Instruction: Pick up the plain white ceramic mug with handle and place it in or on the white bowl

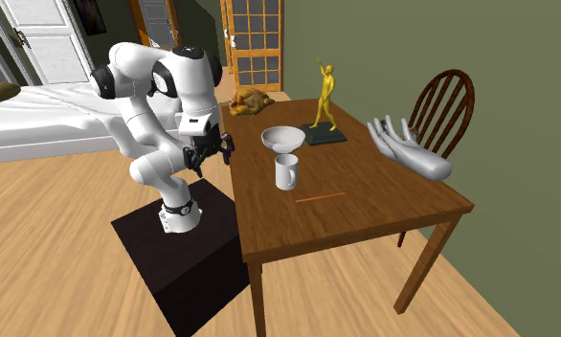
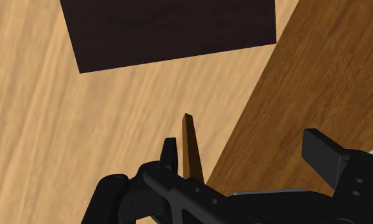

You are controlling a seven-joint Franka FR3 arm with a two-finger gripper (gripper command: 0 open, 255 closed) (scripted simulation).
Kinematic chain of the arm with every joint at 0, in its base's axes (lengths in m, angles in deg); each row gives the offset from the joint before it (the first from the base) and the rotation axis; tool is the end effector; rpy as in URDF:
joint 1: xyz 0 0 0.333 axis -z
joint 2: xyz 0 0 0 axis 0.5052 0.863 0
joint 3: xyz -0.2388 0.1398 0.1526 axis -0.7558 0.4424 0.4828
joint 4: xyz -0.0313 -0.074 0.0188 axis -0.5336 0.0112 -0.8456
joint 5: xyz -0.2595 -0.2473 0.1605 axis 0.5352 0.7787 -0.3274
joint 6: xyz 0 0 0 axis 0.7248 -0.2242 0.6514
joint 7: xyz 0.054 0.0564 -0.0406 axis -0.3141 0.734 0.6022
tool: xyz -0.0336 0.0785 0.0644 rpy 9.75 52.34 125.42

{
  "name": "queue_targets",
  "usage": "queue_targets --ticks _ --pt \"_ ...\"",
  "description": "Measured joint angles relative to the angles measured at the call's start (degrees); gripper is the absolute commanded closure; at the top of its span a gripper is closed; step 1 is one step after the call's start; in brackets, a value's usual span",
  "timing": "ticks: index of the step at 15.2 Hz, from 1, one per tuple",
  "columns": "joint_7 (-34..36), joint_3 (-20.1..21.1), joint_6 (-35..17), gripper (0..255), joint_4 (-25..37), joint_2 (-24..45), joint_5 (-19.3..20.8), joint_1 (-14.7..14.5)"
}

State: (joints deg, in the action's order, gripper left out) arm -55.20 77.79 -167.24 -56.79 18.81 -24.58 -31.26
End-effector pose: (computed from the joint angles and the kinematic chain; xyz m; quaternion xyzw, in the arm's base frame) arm 0.3164 0.0340 0.5808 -0.9988 0.0348 0.0260 0.0217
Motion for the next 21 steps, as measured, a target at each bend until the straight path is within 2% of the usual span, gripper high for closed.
queue_targets --ticks 2,5,12,17,21 --pt "0.59 0.57 -0.28 0 0.61 0.79 -0.30 -0.17" --pt "3.86 3.62 -1.55 0 3.11 4.12 -1.74 -1.03" --pt "12.17 10.93 -4.32 0 13.68 16.31 -2.88 -2.22" --pt "18.17 15.53 -4.71 0 22.56 25.06 -1.51 -2.79" --pt "19.48 16.59 -7.14 0 21.55 26.43 -1.35 -3.13"
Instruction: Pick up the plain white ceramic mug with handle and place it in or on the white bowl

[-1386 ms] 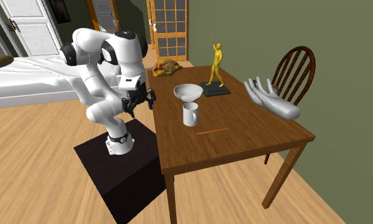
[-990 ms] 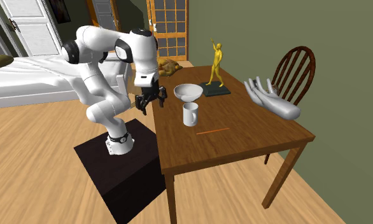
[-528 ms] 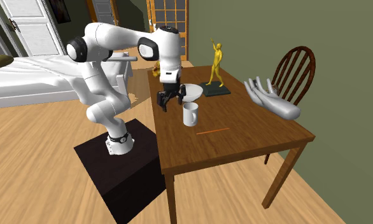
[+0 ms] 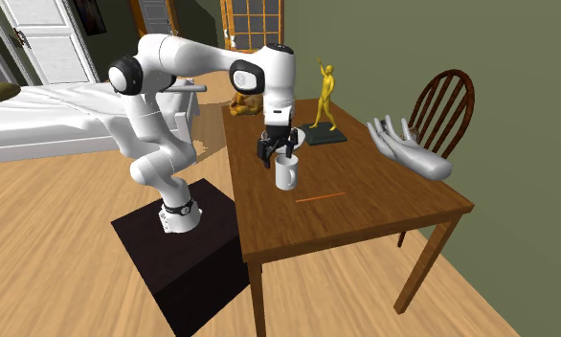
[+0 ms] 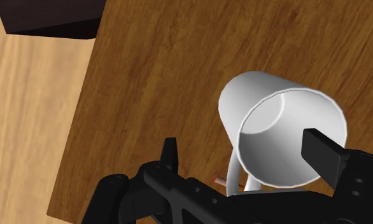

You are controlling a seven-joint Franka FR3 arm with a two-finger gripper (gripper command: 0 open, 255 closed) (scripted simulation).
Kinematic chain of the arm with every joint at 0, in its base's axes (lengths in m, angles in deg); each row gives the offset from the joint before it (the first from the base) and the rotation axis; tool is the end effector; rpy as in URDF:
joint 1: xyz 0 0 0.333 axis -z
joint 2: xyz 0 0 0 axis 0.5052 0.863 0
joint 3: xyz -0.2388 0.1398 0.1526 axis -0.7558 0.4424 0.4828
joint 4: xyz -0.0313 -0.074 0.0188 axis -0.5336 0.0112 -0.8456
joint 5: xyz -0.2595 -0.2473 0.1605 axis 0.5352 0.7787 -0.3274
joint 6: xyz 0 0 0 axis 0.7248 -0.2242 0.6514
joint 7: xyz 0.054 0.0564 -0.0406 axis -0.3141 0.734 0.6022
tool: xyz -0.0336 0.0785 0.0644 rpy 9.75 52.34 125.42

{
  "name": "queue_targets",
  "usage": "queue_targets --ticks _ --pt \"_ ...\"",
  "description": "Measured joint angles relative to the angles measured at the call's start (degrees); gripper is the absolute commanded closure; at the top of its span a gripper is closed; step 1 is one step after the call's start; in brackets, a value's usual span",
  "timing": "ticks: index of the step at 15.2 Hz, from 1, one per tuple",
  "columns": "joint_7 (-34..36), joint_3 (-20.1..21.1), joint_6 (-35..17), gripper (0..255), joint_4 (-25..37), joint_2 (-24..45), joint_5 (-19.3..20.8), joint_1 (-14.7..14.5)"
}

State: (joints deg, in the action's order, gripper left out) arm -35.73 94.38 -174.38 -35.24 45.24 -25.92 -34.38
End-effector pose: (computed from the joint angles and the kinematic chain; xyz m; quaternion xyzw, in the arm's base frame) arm 0.4251 0.2143 0.5800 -0.9992 0.0383 0.0129 0.0011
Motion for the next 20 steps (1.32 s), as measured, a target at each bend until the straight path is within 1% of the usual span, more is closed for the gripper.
queue_targets --ticks 4,11,12,20 --pt "0.08 0.27 -3.09 0 -3.05 0.03 -0.12 -0.14" --pt "0.01 0.27 -3.65 0 -3.67 -0.06 -0.15 -0.15" --pt "0.01 0.27 -3.65 255 -3.67 -0.06 -0.15 -0.15" --pt "0.01 0.25 -3.64 255 -3.65 -0.07 -0.13 -0.13"
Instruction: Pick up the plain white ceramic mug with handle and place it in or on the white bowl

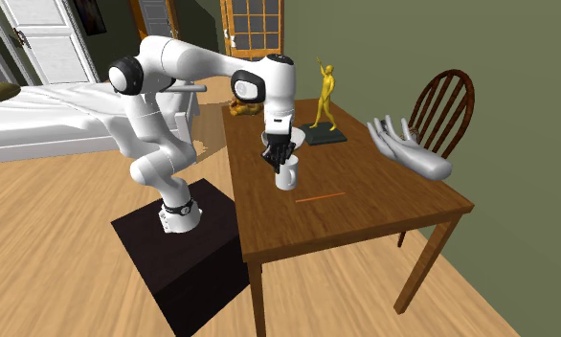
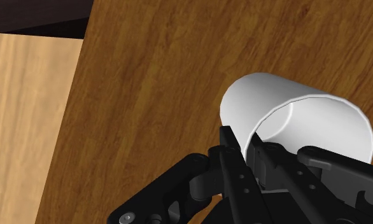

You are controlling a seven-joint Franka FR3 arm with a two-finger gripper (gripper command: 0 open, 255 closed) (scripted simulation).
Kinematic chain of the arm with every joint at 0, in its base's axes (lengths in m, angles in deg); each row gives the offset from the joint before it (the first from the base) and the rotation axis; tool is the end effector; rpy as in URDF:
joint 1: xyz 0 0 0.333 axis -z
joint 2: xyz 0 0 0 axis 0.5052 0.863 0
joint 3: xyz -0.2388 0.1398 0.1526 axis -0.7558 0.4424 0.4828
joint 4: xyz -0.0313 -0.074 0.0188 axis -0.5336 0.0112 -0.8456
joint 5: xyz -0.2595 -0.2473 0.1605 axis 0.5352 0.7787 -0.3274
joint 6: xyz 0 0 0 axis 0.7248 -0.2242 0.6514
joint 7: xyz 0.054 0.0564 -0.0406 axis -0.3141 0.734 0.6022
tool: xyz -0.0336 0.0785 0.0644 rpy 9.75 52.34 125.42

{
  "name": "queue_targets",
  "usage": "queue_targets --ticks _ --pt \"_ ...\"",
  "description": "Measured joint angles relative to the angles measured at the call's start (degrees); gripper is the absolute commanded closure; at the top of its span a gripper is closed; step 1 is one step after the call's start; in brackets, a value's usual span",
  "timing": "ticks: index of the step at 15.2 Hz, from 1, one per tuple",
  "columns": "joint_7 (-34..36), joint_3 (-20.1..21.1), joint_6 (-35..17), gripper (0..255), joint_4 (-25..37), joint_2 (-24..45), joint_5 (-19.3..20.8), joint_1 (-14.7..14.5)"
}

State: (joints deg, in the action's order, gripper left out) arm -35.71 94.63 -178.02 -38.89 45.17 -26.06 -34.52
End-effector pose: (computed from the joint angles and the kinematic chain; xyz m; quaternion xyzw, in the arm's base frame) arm 0.4256 0.2153 0.5555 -0.9992 0.0387 0.0125 0.0012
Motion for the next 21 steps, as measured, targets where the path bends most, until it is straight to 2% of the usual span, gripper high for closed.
queue_targets --ticks 6,21 --pt "-0.05 -0.20 2.30 255 2.28 0.00 0.07 0.09" --pt "0.89 -0.30 13.85 255 16.08 2.30 0.89 0.40"
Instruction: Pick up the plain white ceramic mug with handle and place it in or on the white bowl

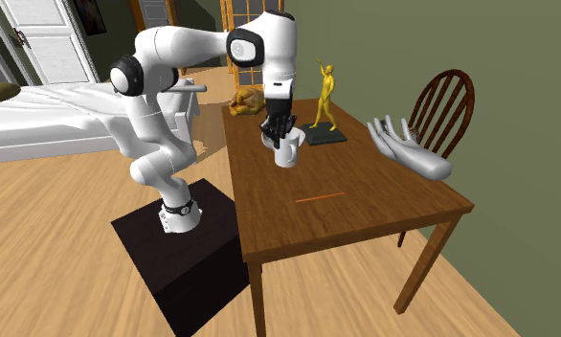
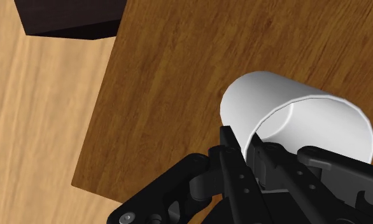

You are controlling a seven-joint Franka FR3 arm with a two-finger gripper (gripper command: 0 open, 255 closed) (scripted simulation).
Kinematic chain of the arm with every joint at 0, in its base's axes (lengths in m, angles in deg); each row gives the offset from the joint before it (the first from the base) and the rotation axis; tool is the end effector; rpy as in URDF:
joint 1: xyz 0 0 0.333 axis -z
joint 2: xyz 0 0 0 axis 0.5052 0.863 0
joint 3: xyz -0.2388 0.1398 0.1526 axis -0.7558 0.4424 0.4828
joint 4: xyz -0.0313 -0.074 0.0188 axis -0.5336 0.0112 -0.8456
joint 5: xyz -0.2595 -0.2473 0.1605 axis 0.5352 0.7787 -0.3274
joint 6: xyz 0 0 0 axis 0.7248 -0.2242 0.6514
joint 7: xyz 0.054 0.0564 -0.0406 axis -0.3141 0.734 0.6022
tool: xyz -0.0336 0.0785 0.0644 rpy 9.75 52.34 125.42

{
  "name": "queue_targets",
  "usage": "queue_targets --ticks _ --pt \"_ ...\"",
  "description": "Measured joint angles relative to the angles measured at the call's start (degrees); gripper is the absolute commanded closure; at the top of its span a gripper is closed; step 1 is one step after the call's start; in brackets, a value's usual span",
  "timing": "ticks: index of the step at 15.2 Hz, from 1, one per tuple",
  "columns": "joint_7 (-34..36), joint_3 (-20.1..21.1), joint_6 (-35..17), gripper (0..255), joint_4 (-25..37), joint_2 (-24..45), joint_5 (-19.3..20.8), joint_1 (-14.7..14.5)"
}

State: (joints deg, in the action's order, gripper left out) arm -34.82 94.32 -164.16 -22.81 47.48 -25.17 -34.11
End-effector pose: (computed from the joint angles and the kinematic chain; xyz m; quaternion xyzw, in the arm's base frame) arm 0.4250 0.2156 0.6497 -0.9992 0.0385 0.0127 0.0013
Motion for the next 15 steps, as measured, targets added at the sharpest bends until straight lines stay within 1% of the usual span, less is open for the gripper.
queue_targets --ticks 9,11,15 --pt "0.81 0.25 7.00 255 9.86 2.97 0.86 0.14" --pt "2.09 0.95 7.62 255 9.89 2.29 0.45 -0.38" --pt "7.15 3.88 8.99 255 10.18 0.78 -0.84 -2.35"
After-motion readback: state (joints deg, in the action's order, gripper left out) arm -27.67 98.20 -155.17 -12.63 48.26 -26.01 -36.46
